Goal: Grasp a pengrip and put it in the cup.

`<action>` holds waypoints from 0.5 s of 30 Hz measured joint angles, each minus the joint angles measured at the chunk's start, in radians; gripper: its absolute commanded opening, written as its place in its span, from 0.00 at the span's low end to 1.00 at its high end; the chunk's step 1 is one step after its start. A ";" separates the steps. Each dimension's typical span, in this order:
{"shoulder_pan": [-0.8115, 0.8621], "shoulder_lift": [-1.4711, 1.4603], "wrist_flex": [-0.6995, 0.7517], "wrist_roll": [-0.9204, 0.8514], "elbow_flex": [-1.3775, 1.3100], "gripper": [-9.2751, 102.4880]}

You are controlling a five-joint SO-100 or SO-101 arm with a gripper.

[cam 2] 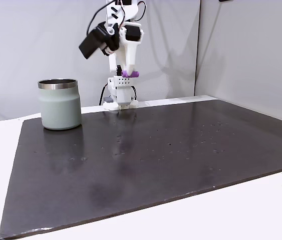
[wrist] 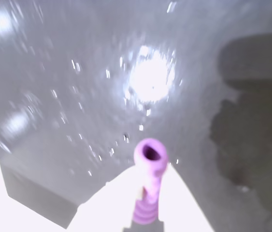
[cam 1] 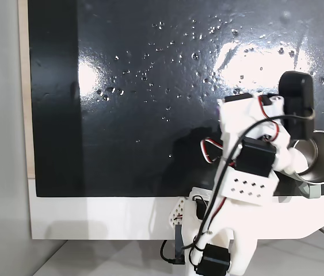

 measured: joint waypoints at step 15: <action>0.591 0.094 0.107 -0.285 -0.032 0.08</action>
